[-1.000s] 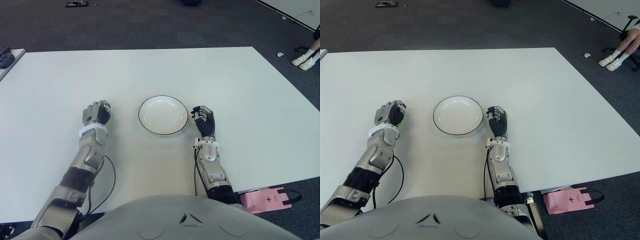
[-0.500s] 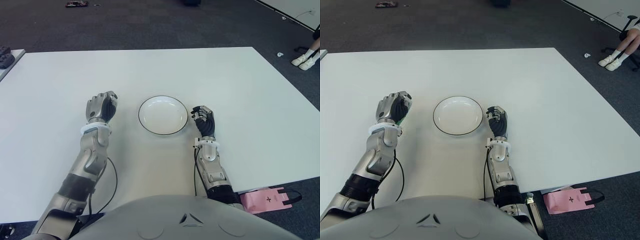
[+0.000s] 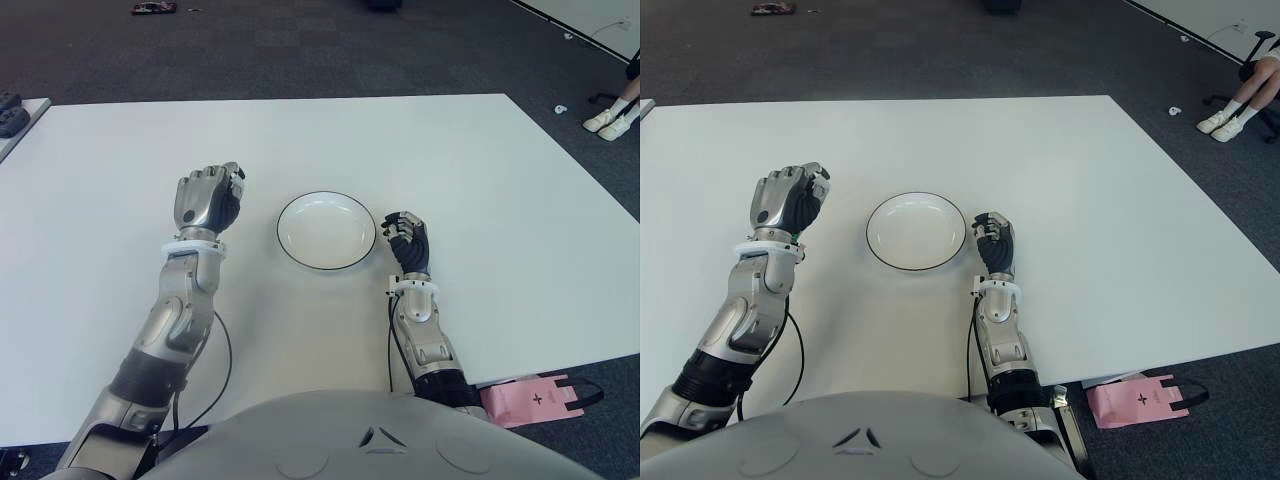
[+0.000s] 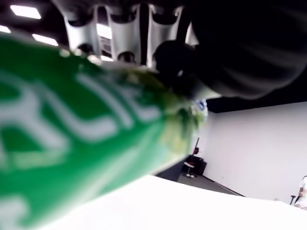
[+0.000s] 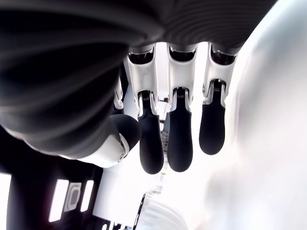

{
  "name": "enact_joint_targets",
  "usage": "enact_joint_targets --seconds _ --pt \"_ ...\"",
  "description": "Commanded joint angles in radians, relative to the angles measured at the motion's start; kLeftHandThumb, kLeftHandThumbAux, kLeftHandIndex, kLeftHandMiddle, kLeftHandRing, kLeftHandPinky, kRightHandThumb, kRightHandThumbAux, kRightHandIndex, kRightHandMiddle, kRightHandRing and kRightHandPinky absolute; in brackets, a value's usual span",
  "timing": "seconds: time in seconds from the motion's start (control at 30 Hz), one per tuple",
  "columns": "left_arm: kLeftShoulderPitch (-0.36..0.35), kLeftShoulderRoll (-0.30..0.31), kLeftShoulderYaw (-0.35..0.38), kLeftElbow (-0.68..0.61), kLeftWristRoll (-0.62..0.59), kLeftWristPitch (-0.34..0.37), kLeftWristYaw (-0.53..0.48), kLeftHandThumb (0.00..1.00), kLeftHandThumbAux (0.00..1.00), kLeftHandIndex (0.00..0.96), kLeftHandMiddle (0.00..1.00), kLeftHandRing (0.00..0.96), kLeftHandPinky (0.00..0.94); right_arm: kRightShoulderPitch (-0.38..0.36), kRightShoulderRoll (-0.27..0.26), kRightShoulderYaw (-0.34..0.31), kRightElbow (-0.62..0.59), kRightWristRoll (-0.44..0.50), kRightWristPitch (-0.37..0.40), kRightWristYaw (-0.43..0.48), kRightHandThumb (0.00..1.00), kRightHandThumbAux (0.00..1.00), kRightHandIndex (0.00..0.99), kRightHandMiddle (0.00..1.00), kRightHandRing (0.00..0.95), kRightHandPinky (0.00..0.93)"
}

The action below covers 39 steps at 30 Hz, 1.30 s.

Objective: Put the toothpaste on the table into the plate.

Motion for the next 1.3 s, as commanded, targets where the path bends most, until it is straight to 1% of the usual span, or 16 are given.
enact_joint_targets --seconds 0.03,0.2,0.4,0.53,0.73,0.87,0.97,1.1,1.2,1.3 --pt "-0.014 0.013 -0.006 0.006 0.03 -0.04 0.014 0.851 0.669 0.396 0.538 0.867 0.841 0.045 0.001 -0.004 0.069 0.012 0.035 0.006 0.705 0.731 0.429 0.513 0.518 0.524" --pt "-0.049 -0.005 -0.024 -0.003 0.054 -0.069 0.009 0.852 0.669 0.397 0.537 0.868 0.83 0.041 0.002 -0.009 0.076 0.02 0.043 0.011 0.704 0.73 0.427 0.512 0.513 0.518" --pt "-0.09 -0.034 -0.06 -0.023 0.084 -0.067 -0.034 0.852 0.668 0.397 0.538 0.867 0.839 0.035 0.001 -0.011 0.09 0.025 0.03 0.011 0.704 0.731 0.426 0.51 0.509 0.517" --pt "-0.139 -0.04 -0.095 0.003 0.096 -0.099 -0.05 0.853 0.668 0.399 0.541 0.87 0.844 0.034 0.002 -0.012 0.096 0.036 0.01 0.019 0.706 0.73 0.427 0.514 0.513 0.526" --pt "-0.182 -0.04 -0.14 0.054 0.102 -0.161 -0.044 0.853 0.667 0.401 0.544 0.875 0.855 0.032 0.006 -0.017 0.099 0.04 0.011 0.02 0.707 0.73 0.427 0.517 0.516 0.523" --pt "-0.224 -0.054 -0.181 0.107 0.109 -0.195 -0.053 0.854 0.667 0.402 0.546 0.877 0.861 0.034 0.008 -0.018 0.095 0.035 0.018 0.015 0.706 0.73 0.427 0.516 0.513 0.516" --pt "-0.255 -0.072 -0.211 0.141 0.108 -0.208 -0.074 0.853 0.667 0.401 0.547 0.876 0.865 0.035 0.008 -0.016 0.092 0.027 0.022 0.01 0.706 0.73 0.427 0.515 0.511 0.513" --pt "-0.314 -0.101 -0.248 0.195 0.089 -0.219 -0.14 0.852 0.668 0.398 0.545 0.869 0.858 0.037 0.007 -0.014 0.088 0.016 0.028 0.003 0.705 0.73 0.427 0.512 0.508 0.506" --pt "-0.343 -0.107 -0.256 0.217 0.072 -0.226 -0.189 0.851 0.669 0.397 0.545 0.864 0.863 0.039 0.009 -0.014 0.085 0.014 0.036 0.001 0.706 0.729 0.428 0.51 0.505 0.503" --pt "-0.364 -0.115 -0.264 0.249 0.061 -0.242 -0.216 0.85 0.669 0.396 0.546 0.861 0.868 0.041 0.011 -0.013 0.082 0.013 0.039 -0.001 0.706 0.729 0.428 0.51 0.501 0.498"
